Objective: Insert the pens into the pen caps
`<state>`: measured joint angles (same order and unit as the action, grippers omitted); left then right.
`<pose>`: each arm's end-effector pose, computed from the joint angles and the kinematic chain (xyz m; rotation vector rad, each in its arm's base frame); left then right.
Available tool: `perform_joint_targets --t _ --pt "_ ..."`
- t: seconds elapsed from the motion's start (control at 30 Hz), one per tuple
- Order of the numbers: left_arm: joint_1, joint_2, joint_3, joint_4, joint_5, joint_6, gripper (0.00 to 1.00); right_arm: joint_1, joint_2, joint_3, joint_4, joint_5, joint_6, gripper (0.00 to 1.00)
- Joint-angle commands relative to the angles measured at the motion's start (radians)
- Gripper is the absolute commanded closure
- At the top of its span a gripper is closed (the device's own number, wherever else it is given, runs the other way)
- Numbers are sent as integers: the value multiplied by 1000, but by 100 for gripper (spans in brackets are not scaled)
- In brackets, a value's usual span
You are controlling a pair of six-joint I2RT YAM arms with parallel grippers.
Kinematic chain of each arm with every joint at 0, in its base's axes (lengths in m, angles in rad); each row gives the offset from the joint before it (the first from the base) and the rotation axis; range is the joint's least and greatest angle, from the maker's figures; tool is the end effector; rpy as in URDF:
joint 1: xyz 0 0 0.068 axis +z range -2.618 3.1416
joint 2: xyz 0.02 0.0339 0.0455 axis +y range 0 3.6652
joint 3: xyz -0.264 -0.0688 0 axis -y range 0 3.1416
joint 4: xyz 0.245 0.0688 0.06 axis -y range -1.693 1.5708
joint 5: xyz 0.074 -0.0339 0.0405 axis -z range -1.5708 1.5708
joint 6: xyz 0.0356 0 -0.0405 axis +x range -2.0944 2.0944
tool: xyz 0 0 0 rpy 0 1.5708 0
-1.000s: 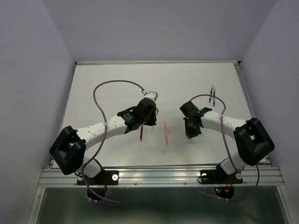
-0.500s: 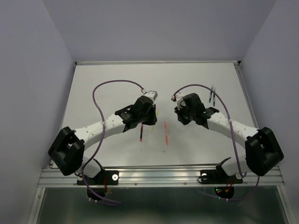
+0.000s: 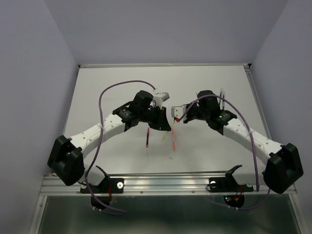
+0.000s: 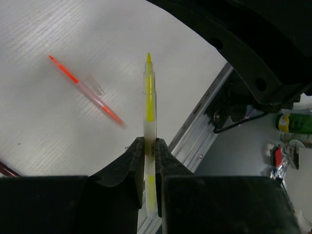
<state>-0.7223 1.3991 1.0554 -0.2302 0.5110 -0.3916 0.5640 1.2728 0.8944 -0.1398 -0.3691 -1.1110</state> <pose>0.2241 -0.2207 0.2905 0.6962 2.1994 -1.1636 0.2344 0.1634 0.2780 -1.6632 1.2007 0.0465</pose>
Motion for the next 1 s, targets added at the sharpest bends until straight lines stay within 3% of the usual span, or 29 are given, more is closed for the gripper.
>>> perform_joint_targets --t 0.0,0.1,0.23,0.5,0.97 --pt "6 -57 -4 2 199 42 100 4 -18 106 -165 -71 -294 96" --pt "11 -63 -25 -15 251 60 100 4 -21 165 -332 -100 -456 96" --pt "21 -58 -35 -29 297 80 100 4 -6 245 -541 -122 -558 94" --pt "53 -32 -44 -17 343 89 100 4 -26 284 -751 -97 -635 95" --pt "54 17 -52 58 379 45 100 4 -12 281 -676 -192 -592 96"
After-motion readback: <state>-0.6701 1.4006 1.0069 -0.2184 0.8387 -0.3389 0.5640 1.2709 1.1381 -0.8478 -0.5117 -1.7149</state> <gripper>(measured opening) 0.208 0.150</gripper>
